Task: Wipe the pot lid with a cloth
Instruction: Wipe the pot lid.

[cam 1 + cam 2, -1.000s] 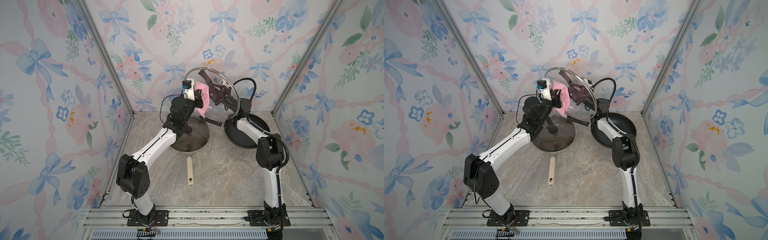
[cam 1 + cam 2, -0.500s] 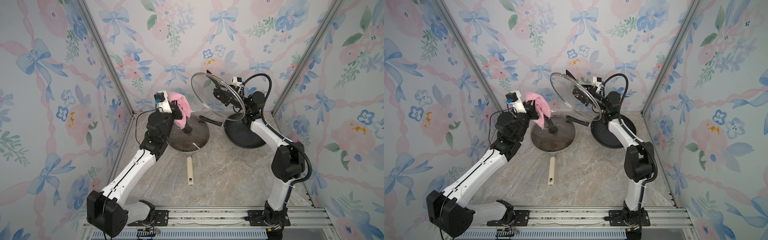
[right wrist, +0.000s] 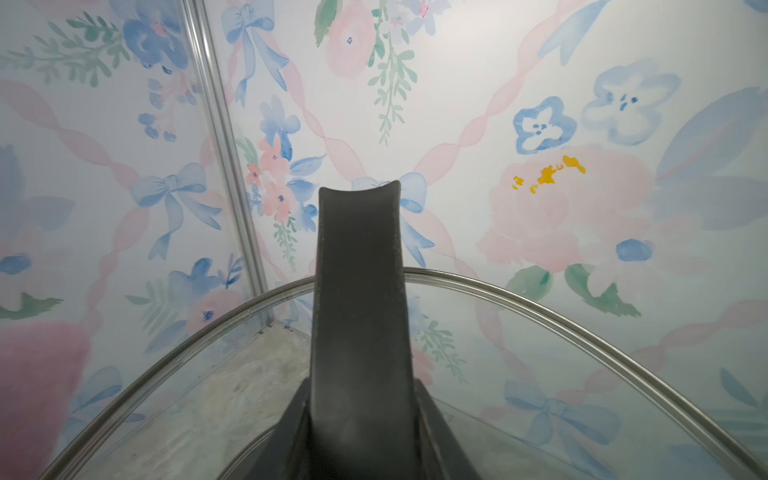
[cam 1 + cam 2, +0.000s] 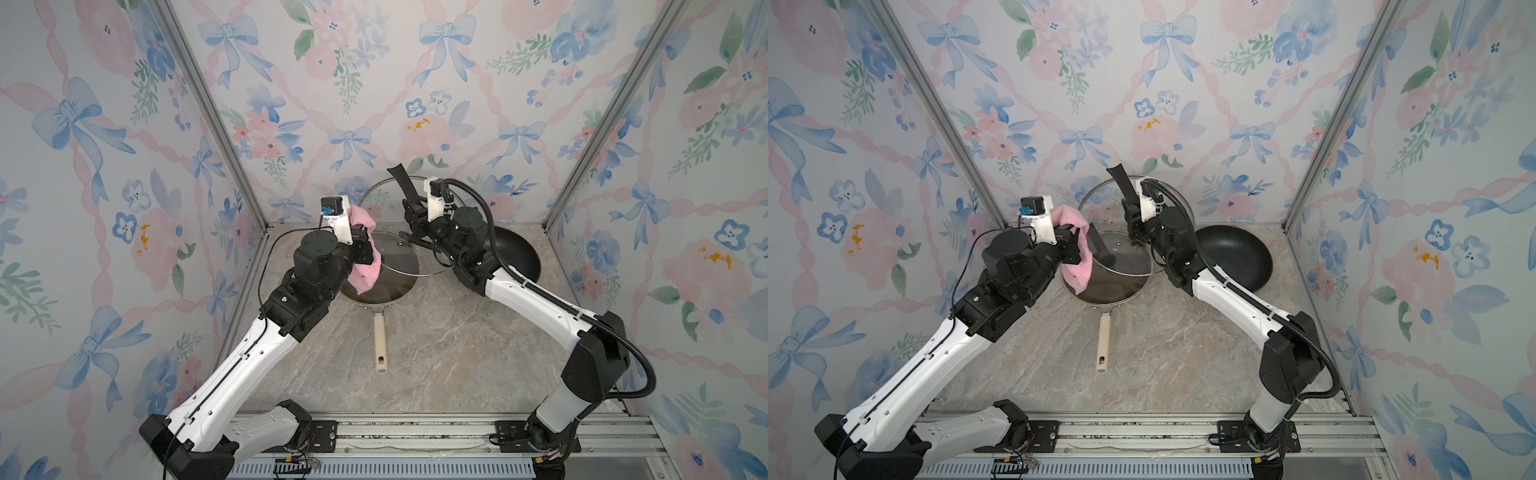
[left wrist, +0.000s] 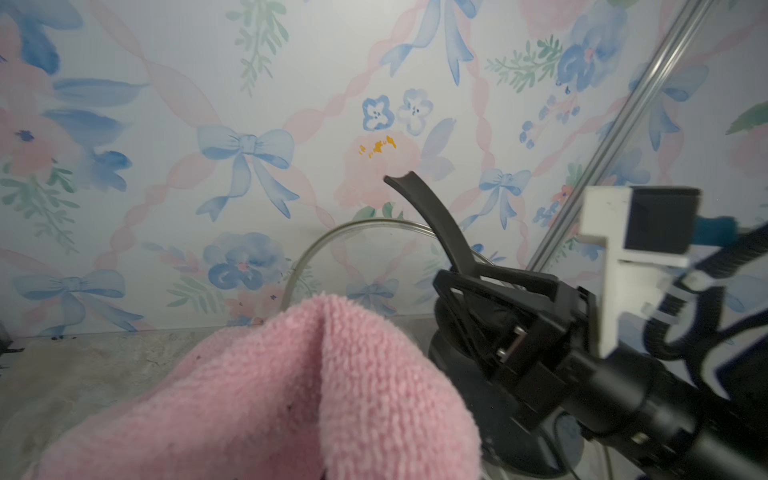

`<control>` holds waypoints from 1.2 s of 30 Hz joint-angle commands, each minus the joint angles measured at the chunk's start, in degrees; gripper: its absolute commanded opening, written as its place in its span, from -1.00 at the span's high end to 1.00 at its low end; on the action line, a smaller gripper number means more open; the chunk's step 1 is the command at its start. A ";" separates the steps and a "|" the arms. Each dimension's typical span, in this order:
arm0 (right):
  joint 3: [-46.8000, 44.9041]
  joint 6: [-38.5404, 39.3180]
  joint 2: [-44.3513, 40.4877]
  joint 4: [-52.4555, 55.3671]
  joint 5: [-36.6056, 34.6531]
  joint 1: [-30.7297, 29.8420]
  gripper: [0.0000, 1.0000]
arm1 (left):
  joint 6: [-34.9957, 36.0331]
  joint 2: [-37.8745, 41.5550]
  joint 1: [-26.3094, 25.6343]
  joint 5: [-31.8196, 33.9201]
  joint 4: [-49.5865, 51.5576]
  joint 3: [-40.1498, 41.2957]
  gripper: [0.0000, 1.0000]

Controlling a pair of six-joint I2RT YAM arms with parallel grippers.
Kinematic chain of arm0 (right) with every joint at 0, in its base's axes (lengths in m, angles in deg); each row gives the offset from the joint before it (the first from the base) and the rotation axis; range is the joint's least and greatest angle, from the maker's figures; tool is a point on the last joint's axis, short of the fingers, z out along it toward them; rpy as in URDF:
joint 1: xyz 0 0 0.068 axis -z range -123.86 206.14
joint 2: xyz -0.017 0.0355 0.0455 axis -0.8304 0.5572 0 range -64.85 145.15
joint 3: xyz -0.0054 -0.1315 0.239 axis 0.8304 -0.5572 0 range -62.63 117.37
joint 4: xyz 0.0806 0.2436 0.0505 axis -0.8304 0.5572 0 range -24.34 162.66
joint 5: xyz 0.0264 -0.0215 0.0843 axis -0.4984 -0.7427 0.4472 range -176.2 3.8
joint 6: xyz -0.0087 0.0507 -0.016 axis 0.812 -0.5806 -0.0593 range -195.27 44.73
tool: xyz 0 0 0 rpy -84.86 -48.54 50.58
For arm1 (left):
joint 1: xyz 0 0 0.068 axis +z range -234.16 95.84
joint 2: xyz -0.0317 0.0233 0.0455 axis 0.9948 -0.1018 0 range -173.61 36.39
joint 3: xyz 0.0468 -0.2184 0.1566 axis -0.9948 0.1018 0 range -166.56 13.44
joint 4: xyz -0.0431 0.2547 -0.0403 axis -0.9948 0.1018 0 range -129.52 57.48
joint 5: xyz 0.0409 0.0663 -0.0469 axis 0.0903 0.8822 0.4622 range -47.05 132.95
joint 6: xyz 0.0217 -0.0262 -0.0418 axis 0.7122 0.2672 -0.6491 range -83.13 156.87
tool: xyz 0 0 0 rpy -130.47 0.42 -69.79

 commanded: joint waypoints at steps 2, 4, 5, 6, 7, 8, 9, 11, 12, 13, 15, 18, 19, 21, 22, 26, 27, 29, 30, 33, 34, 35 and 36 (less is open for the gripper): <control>2.35 8.94 2.56 -25.90 -10.54 -0.43 1.00 | -9.75 -3.88 -1.98 -2.46 3.17 -0.34 1.00; 1.94 8.89 3.06 -30.28 -10.17 -0.67 1.00 | -13.30 -6.30 -1.98 -2.24 4.43 -0.44 1.00; 1.19 9.03 2.85 -31.93 -9.34 -0.76 1.00 | -14.00 -7.19 -1.98 -3.01 4.42 -0.59 1.00; 0.35 9.01 2.33 -33.17 -7.96 -0.84 1.00 | -14.38 -8.53 -1.98 -3.74 4.48 -1.12 1.00; -0.71 8.83 1.51 -33.63 -6.93 -0.98 1.00 | -14.34 -10.03 -1.98 -4.27 4.49 -1.67 1.00; -1.66 8.51 0.40 -33.60 -5.47 -1.02 1.00 | -14.31 -11.13 -1.98 -4.37 4.49 -2.16 1.00; -3.27 7.98 -1.06 -33.05 -3.37 -1.02 1.00 | -14.11 -12.35 -1.93 -4.28 4.47 -2.64 1.00; -6.15 6.44 -4.85 -30.48 0.88 -0.95 1.00 | -12.56 -14.95 -1.57 -4.59 4.36 -5.01 1.00; -7.66 5.55 -6.65 -28.51 3.38 -0.98 1.00 | -11.77 -16.60 -1.10 -5.32 4.39 -6.68 1.00; -9.21 4.86 -8.55 -26.81 5.91 -1.02 1.00 | -11.08 -18.12 -0.52 -6.03 4.22 -8.58 1.00; -11.88 4.28 -11.56 -24.16 9.62 -1.41 1.00 | -9.66 -21.05 0.81 -6.21 3.85 -12.21 1.00; -15.62 3.13 -16.36 -22.25 12.42 -1.98 1.00 | -9.29 -25.35 4.24 -7.34 3.55 -17.00 1.00; -16.72 2.42 -17.92 -21.98 13.40 -1.96 1.00 | -9.81 -26.61 5.64 -7.54 3.51 -18.12 1.00; -18.31 1.29 -20.32 -21.42 14.52 -2.08 1.00 | -10.91 -28.49 7.89 -8.51 3.09 -19.79 1.00; -18.69 1.13 -21.27 -20.72 15.72 -2.07 1.00 | -10.89 -29.19 8.63 -9.03 2.60 -20.42 1.00; -18.55 2.79 -22.63 -17.83 17.78 -2.26 1.00 | -9.18 -30.53 9.14 -10.02 2.13 -22.28 1.00; -18.32 3.36 -22.23 -17.83 17.24 -2.27 1.00 | -9.01 -30.25 9.18 -10.72 2.12 -22.10 1.00; -17.15 4.31 -20.54 -18.88 15.12 -1.93 1.00 | -8.80 -28.62 8.97 -13.16 2.23 -20.19 1.00; -16.25 4.13 -18.97 -20.32 13.74 -1.43 1.00 | -8.72 -27.23 8.48 -13.92 2.33 -18.45 1.00; -13.22 1.13 -13.34 -26.38 9.65 0.39 1.00 | -9.65 -22.14 5.68 -14.42 3.30 -11.87 1.00; -11.84 0.04 -11.39 -28.27 8.11 1.00 1.00 | -10.67 -20.17 4.49 -15.00 3.46 -9.47 1.00; -10.73 -0.80 -9.71 -29.55 7.67 1.59 1.00 | -11.28 -18.73 3.36 -15.11 3.51 -7.43 1.00; -9.43 -1.84 -8.05 -30.36 7.03 2.03 1.00 | -11.89 -17.18 2.18 -15.04 3.53 -5.05 1.00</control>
